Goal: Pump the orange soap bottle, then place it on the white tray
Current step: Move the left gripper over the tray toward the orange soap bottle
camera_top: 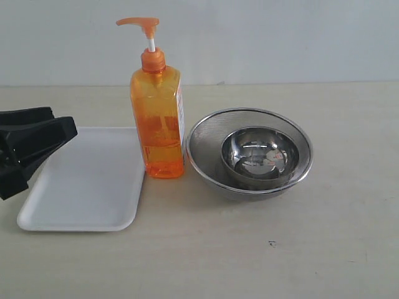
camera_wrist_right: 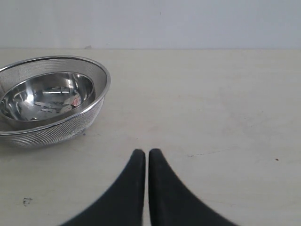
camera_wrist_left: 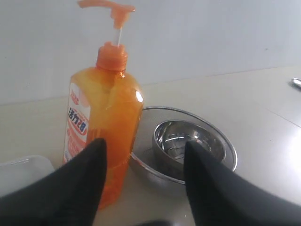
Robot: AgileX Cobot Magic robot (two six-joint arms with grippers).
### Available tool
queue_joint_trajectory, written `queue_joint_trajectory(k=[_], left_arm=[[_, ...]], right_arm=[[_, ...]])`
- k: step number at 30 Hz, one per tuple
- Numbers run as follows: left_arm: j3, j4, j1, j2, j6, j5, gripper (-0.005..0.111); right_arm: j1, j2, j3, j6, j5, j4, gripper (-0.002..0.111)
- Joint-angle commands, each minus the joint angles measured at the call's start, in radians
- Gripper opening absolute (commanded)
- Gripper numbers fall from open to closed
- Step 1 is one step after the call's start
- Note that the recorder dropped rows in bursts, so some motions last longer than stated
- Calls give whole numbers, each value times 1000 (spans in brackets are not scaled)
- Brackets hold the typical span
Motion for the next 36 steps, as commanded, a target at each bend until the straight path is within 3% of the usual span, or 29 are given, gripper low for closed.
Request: queue_joint_trajectory(k=[1, 10, 17, 21, 27, 30, 36], left_arm=[[-5, 3, -6, 3, -10, -20, 48], [-5, 187, -6, 3, -26, 30, 48], [-2, 106, -6, 3, -26, 22, 48], [17, -30, -6, 3, 44, 33, 48], [17, -26, -17, 3, 74, 246, 48], [17, -31, -55, 9, 77, 380, 48], [17, -10, -123, 13, 37, 399, 48]], right_arm=[[-2, -5, 0, -3, -9, 0, 0], [-2, -5, 0, -3, -9, 0, 0], [-2, -5, 0, -3, -6, 0, 0], [-2, -5, 0, -3, -6, 0, 0], [-2, -5, 0, -3, -6, 0, 0], [-2, -5, 0, -3, -6, 0, 0], [-2, -5, 0, -3, -6, 0, 0]])
